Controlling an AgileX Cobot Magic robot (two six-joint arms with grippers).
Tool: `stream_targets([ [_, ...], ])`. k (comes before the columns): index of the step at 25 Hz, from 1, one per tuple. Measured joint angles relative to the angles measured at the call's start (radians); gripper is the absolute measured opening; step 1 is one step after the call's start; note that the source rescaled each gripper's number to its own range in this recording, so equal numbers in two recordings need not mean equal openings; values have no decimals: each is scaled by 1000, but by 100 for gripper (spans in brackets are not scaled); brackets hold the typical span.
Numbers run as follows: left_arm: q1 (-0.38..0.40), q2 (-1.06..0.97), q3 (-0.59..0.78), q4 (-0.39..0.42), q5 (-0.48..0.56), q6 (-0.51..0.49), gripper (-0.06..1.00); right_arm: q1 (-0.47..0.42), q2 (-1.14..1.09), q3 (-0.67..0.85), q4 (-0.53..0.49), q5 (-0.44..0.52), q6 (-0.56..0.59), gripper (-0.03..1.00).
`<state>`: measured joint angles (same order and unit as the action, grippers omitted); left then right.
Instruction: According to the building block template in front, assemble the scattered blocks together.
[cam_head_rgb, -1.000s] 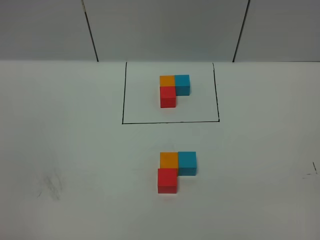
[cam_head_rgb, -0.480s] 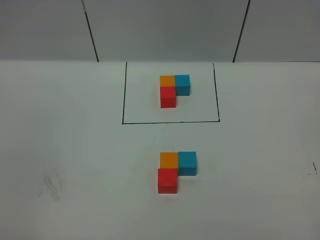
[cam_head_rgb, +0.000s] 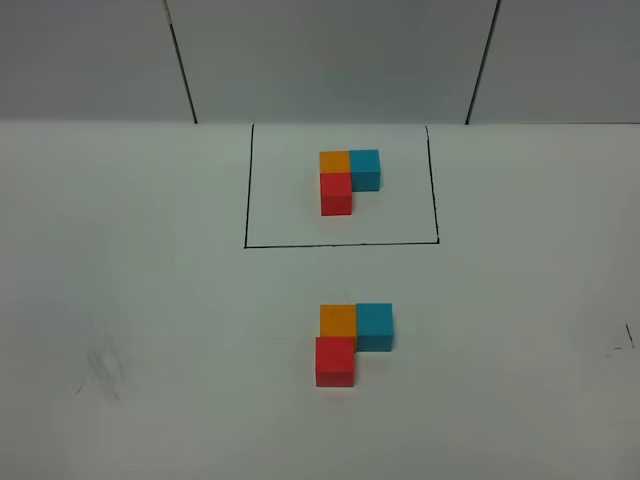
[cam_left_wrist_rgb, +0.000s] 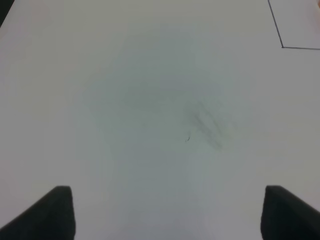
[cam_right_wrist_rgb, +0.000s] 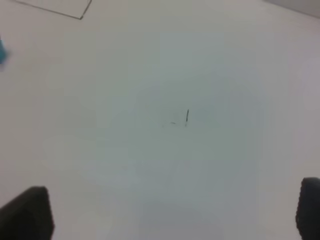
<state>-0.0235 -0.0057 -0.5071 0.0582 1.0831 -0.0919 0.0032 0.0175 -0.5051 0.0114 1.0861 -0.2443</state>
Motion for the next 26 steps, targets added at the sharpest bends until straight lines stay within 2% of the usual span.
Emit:
stream_targets([
  [6,0,0,0,0,0,0,67,1,-4,1,4,-8,48,100],
  [10,0,0,0,0,0,1,67,1,-4,1,-11,-11,79,94],
  [13,0,0,0,0,0,1,67,1,-4,1,-11,-12,83,86],
  [26,0,0,0,0,0,2,67,1,-4,1,-18,-13,88,37],
])
